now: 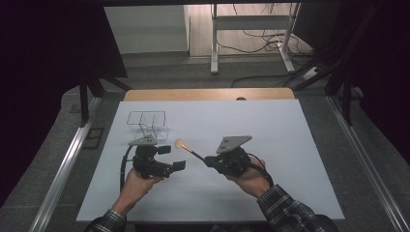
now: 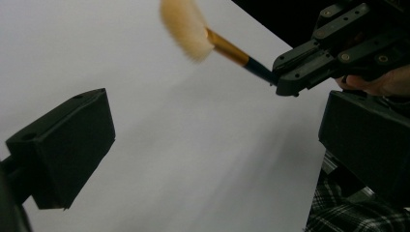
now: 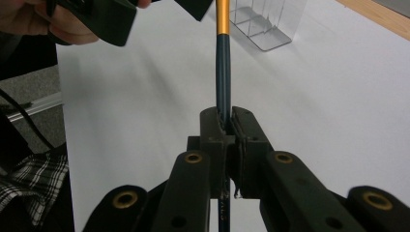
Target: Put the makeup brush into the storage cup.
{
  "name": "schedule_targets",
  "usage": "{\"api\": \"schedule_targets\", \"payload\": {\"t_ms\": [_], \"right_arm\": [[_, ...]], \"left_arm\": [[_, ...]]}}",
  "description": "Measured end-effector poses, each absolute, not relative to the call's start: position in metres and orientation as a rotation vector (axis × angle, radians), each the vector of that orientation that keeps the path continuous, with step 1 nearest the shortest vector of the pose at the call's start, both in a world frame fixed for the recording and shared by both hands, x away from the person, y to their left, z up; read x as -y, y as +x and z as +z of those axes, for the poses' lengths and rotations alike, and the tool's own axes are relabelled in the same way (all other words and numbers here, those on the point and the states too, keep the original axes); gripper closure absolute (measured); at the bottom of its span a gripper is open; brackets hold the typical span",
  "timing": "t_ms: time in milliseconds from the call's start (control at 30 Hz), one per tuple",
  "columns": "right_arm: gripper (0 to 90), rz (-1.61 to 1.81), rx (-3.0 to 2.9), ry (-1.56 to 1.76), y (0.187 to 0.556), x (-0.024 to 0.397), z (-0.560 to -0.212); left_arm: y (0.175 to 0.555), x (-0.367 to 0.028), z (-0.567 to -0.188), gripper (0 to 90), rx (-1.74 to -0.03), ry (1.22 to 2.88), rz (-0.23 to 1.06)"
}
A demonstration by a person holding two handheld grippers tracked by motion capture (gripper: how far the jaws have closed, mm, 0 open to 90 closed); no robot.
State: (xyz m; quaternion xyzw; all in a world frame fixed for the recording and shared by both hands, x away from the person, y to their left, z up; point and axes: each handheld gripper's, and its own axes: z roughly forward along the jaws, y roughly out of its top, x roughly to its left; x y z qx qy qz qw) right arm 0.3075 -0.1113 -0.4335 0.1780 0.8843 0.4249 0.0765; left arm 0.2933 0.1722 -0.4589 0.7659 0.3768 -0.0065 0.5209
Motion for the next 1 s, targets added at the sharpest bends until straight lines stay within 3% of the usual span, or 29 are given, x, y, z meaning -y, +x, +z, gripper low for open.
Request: {"api": "schedule_targets", "payload": {"t_ms": [433, 767, 1000], "right_arm": [[84.5, 1.296, -2.636, 0.504, 0.303, 0.105, -0.433], [84.5, 1.304, -2.632, 0.487, 0.300, 0.103, -0.433], [84.5, 1.298, -2.635, 0.481, 0.299, 0.101, -0.434]], "left_arm": [[0.301, -0.154, -0.459, 8.2, -0.867, 1.813, -0.081], [0.303, -0.157, -0.461, 42.8, -0.854, 1.730, -0.193], [0.304, -0.161, -0.465, 60.2, -0.875, 1.657, -0.277]]}}
